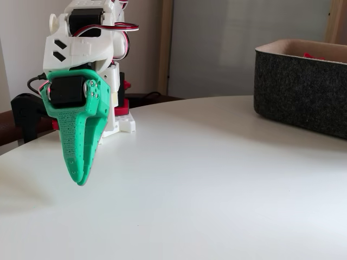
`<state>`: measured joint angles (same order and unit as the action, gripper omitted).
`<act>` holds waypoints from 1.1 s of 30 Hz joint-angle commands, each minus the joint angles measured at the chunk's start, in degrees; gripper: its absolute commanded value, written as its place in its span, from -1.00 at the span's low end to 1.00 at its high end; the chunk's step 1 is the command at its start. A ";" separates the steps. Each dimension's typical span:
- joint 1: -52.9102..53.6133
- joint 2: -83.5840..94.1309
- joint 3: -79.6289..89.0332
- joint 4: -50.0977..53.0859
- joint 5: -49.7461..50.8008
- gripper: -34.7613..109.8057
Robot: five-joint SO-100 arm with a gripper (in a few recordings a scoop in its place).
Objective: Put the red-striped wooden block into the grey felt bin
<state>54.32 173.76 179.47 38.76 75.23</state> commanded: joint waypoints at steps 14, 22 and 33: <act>0.00 1.76 0.70 0.70 0.09 -0.52; 0.00 1.76 0.70 0.70 0.09 -0.52; 0.00 1.76 0.70 0.70 0.09 -0.52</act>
<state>54.32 173.76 179.47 38.76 75.23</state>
